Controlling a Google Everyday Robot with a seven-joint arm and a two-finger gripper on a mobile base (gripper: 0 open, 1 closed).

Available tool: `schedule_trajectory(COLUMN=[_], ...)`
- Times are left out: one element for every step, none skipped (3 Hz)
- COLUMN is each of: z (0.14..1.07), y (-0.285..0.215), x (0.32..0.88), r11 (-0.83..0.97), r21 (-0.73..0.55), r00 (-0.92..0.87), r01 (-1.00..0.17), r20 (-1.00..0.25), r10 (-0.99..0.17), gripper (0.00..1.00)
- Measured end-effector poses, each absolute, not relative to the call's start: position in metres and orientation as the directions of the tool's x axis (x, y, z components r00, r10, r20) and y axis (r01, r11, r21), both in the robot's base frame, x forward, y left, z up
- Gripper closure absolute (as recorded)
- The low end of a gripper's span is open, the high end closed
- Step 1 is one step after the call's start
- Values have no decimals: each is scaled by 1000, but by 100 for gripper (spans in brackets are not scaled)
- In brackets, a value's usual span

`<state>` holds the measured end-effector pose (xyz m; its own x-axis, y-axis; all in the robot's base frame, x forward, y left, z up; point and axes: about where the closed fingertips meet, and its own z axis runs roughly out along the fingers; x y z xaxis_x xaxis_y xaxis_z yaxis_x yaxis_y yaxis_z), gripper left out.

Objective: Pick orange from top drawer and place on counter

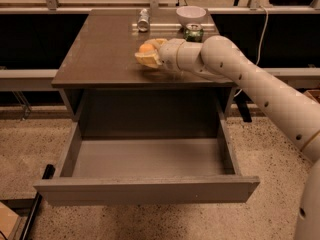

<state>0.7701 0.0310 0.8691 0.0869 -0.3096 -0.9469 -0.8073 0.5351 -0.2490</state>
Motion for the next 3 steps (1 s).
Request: schedule_trajectory(z=[859,856,855], y=[42,42,44], x=[786,787,786], r11=[511,512,509], r21=[-240,-238,-237], r00=[52,48,47], r01=[-825,-825,-827], r20=[-934,-933,-933], r10=[-354,-357,-357], gripper=[40,17,0])
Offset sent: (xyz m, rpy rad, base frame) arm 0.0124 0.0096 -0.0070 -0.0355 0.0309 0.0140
